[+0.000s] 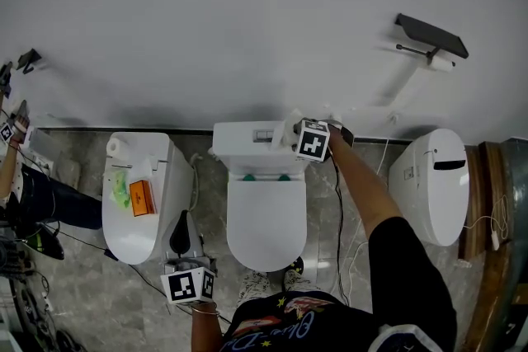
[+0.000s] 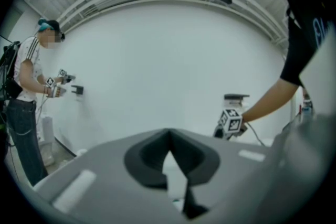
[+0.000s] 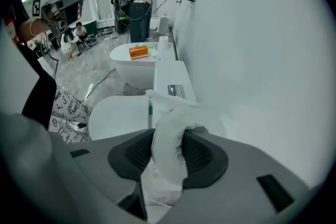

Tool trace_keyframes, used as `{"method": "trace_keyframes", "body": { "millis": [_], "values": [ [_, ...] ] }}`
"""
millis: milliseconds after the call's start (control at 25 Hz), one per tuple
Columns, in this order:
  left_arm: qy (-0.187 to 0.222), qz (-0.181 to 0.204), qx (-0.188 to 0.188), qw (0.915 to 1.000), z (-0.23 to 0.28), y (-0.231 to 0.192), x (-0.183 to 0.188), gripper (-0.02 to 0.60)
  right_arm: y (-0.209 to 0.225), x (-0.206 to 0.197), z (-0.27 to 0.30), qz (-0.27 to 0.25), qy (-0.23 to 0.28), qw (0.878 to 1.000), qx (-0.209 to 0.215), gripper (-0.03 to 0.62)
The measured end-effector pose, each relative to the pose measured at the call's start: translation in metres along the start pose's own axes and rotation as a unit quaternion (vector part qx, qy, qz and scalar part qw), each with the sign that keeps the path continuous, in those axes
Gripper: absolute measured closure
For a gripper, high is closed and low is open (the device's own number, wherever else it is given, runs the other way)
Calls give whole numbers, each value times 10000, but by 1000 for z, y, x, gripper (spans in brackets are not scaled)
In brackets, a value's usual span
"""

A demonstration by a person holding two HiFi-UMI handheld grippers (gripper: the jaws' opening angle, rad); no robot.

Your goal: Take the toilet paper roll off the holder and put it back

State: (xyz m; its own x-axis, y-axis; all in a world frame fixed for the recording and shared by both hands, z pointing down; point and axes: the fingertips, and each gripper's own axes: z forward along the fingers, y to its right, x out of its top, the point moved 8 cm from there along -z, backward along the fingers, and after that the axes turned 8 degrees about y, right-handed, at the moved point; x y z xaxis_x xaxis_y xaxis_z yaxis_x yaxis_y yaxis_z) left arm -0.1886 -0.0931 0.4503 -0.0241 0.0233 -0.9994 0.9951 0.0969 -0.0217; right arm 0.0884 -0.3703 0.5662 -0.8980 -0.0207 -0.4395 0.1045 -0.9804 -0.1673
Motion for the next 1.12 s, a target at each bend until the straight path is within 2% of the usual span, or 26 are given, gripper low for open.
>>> {"method": "trace_keyframes", "body": {
  "millis": [80,160,200,280,400,480,560,680,760,800,840,880,1000,1120],
  "values": [
    [32,20,-73,10000,4,1,2,583,-4,-1,-8,124,314,9991,-248,439],
    [128,16,-178,9998,11,3,5,583,-11,-1,-28,434,956,9926,-604,439],
    [186,25,-244,9995,14,6,7,583,-17,0,-42,595,1372,9852,-837,439],
    [316,65,-407,9987,21,12,15,583,-35,0,-73,877,2245,9611,-1351,439],
    [579,85,-683,9959,31,26,31,583,-72,-1,-124,1190,3432,9079,-2094,439],
    [753,105,-890,9931,35,37,42,583,-100,-2,-160,1347,4126,8624,-2603,439],
    [899,134,-1095,9898,39,49,52,583,-127,-1,-193,1522,4696,8121,-3111,439],
    [1036,174,-1352,9852,41,65,60,583,-164,-6,-221,1914,5236,7400,-3763,439],
    [1069,191,-1483,9830,42,75,63,583,-185,-12,-226,2214,5429,7024,-4035,439],
    [1081,193,-1539,9820,42,79,63,583,-193,-15,-227,2334,5483,6895,-4117,439],
    [1088,189,-1589,9811,42,82,63,583,-201,-16,-227,2419,5511,6815,-4164,439],
    [1093,175,-1633,9804,41,84,63,583,-206,-17,-226,2459,5515,6785,-4183,439],
    [1122,141,-1699,9790,40,86,62,584,-213,-17,-229,2433,5488,6806,-4200,439],
    [1125,134,-1707,9788,40,85,65,584,-215,-14,-234,2384,5513,6760,-4268,439]
  ]
}}
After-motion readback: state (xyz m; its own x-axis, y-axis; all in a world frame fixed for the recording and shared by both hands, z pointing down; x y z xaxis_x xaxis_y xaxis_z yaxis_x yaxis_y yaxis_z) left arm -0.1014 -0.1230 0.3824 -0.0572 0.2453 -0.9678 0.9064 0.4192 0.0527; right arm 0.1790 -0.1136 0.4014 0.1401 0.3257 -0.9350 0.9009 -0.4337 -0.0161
